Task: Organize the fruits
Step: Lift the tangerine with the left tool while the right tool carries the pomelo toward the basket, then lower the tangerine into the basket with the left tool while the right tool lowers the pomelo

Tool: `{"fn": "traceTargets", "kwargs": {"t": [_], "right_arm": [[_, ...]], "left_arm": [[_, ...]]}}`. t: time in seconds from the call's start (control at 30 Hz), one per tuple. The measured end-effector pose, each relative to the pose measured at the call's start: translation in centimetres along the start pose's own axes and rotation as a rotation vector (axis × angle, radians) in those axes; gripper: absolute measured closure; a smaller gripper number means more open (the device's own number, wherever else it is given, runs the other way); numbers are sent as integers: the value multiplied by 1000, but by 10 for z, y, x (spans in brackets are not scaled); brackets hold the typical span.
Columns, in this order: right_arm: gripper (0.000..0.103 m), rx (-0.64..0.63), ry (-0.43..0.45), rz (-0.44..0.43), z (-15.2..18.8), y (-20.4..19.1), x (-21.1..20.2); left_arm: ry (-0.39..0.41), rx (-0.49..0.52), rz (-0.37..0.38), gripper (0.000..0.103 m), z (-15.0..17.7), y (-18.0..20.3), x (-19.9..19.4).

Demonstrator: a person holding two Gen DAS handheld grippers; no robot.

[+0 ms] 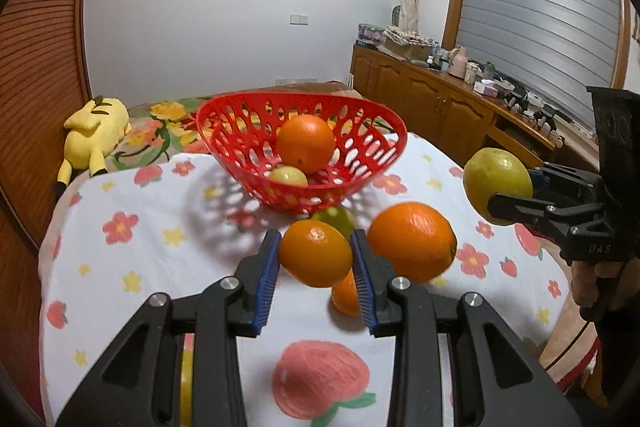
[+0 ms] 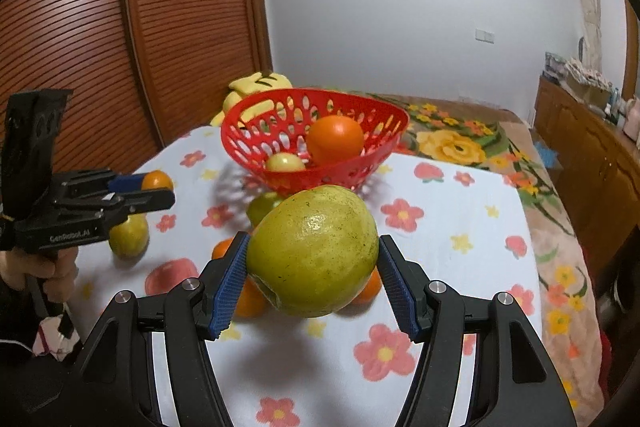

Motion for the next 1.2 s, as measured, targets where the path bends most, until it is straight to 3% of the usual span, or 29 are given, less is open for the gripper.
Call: {"fn": "traceTargets", "kwargs": {"t": [0.7, 1.2], "right_arm": [[38, -18, 17, -26, -46, 3, 21], [38, -57, -28, -26, -68, -9, 68]], "left_arm": [[-2, 26, -7, 70, -38, -18, 29], [-36, 28, -23, 70, -56, -24, 59]]}}
Point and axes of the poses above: each gripper's, at about its wrist camera, not at the fingertips, and x roughly the way its jaws point, y to its right, z to its underside, the point moved 3 cm from there along x, roughly the way its jaws point, and after that the axes turned 9 degrees about z, right-handed, at the moved point
